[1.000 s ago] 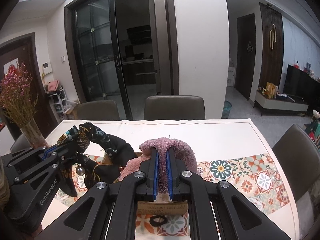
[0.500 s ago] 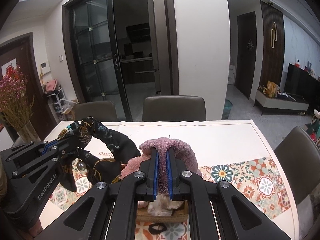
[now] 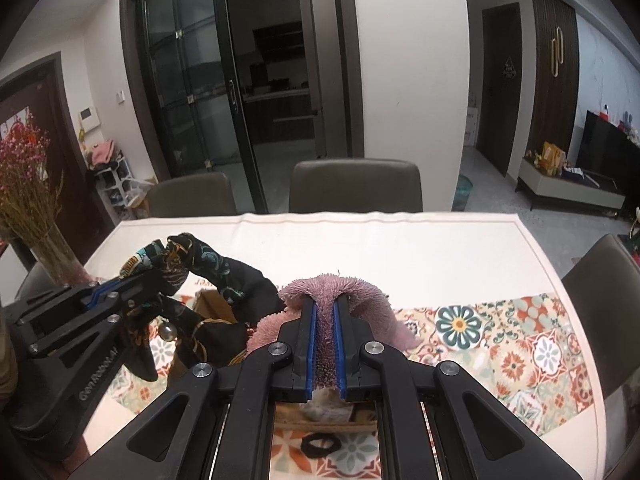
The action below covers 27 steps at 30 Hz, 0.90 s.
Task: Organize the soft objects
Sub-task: 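Open both tools to drop the scarf and towel into the box, then withdraw both tools from the box toward the white cloth on the table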
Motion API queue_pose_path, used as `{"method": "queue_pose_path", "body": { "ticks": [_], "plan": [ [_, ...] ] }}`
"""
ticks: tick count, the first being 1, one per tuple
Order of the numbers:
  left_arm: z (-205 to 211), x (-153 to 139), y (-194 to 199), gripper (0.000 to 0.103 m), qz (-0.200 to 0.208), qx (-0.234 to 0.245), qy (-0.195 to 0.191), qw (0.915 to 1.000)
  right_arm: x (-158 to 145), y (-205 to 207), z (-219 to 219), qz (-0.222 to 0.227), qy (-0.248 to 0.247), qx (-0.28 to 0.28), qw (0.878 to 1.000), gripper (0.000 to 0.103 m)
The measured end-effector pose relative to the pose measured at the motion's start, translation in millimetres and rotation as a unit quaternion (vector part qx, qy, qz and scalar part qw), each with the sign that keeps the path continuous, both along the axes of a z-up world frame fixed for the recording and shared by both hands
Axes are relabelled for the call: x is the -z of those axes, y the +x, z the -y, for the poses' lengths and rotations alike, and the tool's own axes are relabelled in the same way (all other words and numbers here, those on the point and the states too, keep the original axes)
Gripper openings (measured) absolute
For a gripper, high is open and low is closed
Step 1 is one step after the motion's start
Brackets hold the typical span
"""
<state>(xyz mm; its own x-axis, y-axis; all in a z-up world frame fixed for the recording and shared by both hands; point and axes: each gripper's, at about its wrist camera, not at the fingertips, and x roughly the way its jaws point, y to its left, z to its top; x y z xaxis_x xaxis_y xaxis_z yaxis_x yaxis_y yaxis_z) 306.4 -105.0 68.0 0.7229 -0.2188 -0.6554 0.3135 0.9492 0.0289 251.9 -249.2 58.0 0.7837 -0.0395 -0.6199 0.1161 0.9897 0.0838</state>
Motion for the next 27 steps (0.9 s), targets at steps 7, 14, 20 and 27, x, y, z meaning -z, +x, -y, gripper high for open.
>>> {"method": "queue_pose_path", "body": {
  "ticks": [7,14,20,27],
  "plan": [
    [2,15,4,0.028,-0.018,-0.009,0.008,0.9998,10,4,1,-0.010,-0.006,0.004,1.000,0.011],
    [-1,12,-1,0.068,-0.001,-0.030,0.027,0.9992,17,8,0,-0.021,0.002,0.006,1.000,0.054],
    [-6,13,-2,0.078,-0.002,-0.044,0.035,0.9984,15,5,4,-0.016,0.006,0.017,1.000,0.077],
    [-9,10,-7,0.087,-0.001,-0.055,0.033,0.9979,17,0,9,-0.022,0.012,0.028,0.999,0.077]
  ]
}}
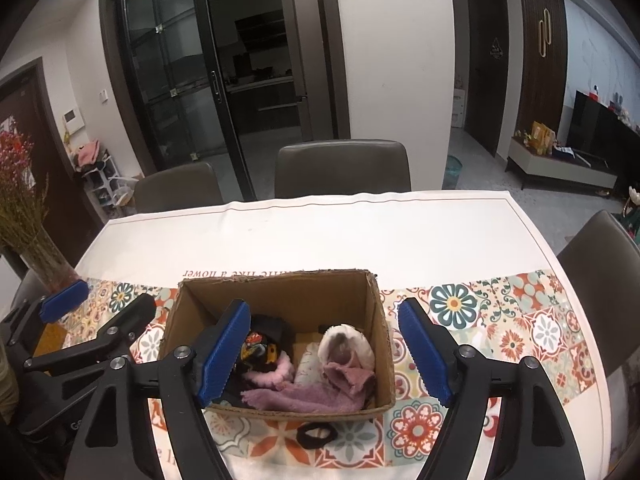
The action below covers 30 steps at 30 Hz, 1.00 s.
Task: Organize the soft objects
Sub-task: 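Withdraw both tools from the box toward the white cloth on the table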
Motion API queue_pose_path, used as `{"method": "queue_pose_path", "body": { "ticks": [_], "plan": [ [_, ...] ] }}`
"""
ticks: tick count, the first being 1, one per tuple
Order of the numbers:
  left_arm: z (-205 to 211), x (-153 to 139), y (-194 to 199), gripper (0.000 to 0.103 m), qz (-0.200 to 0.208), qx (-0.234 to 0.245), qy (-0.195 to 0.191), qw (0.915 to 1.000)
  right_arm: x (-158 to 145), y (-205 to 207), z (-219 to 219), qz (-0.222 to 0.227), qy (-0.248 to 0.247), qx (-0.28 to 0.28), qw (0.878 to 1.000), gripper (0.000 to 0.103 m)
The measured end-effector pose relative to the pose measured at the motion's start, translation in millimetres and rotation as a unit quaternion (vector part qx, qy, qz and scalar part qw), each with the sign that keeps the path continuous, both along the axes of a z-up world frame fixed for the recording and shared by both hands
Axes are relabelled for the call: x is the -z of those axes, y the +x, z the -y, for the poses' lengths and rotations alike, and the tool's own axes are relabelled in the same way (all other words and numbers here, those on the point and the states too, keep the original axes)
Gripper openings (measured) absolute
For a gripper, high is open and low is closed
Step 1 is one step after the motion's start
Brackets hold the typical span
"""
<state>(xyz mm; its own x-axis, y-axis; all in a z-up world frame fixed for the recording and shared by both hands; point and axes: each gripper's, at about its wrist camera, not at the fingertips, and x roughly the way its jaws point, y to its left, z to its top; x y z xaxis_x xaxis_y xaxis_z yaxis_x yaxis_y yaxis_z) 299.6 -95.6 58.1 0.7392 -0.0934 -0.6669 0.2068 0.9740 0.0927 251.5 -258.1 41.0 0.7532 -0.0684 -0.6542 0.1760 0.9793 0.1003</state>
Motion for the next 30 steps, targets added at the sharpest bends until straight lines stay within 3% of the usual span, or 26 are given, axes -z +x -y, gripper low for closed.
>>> {"method": "queue_pose_path", "body": {
  "ticks": [10,30],
  "plan": [
    [-9,1,-13,0.097,-0.002,-0.014,-0.010,0.9999,-3,-16,-2,0.008,-0.007,-0.001,1.000,0.077],
    [-30,2,-48,0.102,0.009,-0.033,-0.013,0.9993,-1,-50,-17,0.013,-0.024,0.018,0.999,0.078]
  ]
}}
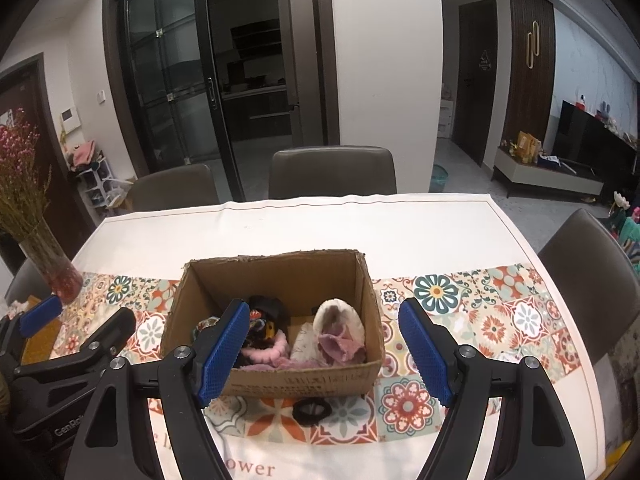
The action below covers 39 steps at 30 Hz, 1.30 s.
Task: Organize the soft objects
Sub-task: 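Withdraw both tools from the box toward the white cloth on the table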
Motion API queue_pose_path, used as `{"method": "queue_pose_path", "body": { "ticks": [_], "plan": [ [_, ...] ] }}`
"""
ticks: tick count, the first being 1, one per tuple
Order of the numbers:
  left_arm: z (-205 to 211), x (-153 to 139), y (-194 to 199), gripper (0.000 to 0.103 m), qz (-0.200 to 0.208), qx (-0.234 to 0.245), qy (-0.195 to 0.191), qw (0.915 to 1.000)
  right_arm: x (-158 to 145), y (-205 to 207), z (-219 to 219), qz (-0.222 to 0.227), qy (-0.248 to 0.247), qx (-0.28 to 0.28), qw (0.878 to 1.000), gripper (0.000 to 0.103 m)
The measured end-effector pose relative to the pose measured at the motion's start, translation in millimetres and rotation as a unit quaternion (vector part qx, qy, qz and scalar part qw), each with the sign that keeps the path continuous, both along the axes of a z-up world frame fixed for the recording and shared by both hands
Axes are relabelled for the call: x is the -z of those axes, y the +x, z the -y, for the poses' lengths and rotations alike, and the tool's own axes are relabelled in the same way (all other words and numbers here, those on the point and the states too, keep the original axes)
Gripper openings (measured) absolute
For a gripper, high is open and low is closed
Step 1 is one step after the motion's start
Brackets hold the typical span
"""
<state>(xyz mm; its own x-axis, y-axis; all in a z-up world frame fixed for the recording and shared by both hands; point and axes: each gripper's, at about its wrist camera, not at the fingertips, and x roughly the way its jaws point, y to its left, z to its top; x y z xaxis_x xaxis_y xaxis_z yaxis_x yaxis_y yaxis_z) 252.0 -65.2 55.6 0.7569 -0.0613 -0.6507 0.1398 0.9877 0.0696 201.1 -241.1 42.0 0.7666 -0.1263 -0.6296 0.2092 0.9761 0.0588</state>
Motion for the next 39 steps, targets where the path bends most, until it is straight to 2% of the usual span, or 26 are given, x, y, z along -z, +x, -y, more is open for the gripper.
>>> {"method": "queue_pose_path", "body": {
  "ticks": [9,29,39],
  "plan": [
    [-10,11,-18,0.102,-0.006,-0.005,-0.006,1.0000,6,-17,-10,0.002,-0.012,0.001,1.000,0.078],
    [-24,25,-62,0.102,-0.004,-0.011,-0.005,0.9999,23,-62,-23,-0.004,-0.004,0.000,1.000,0.080],
    [-28,51,-76,0.102,-0.017,-0.010,0.002,0.9998,43,-72,-25,-0.020,0.001,0.005,1.000,0.080]
  ]
}}
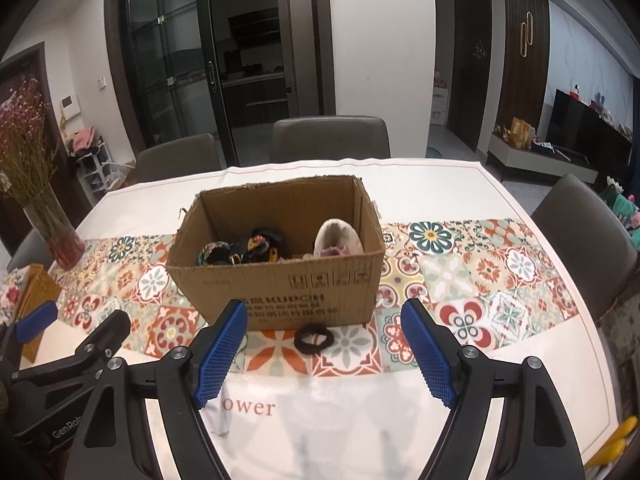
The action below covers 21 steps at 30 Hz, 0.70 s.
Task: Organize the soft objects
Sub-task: 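Withdraw both tools from the box toward the white cloth on the table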
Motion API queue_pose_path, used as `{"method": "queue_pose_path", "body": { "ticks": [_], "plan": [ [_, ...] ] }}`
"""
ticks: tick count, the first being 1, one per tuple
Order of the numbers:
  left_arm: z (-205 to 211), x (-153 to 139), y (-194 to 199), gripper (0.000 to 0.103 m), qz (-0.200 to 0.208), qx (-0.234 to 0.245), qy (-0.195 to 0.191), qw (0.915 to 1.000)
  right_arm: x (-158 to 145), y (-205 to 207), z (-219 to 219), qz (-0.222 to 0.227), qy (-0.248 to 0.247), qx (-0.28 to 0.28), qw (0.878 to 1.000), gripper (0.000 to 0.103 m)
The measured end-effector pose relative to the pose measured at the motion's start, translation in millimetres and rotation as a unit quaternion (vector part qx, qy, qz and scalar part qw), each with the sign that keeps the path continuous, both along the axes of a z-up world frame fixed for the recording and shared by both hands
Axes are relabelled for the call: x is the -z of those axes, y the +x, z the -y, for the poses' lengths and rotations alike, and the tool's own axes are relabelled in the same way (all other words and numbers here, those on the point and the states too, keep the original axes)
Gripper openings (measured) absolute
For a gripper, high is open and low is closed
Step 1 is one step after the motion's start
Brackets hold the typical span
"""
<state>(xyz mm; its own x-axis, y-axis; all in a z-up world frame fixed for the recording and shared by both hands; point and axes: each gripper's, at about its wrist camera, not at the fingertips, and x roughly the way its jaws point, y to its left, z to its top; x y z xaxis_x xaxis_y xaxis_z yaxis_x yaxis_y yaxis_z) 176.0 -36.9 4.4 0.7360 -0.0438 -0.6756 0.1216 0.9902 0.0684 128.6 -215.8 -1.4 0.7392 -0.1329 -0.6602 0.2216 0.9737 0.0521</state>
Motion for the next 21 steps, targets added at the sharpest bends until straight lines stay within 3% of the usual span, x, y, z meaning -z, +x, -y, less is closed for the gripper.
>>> {"method": "queue_pose_path", "body": {
  "ticks": [21],
  "plan": [
    [5,65,0,0.100,-0.027,0.015,-0.004,0.9995,55,-2,7,-0.030,0.003,0.020,0.999,0.080]
  ]
}}
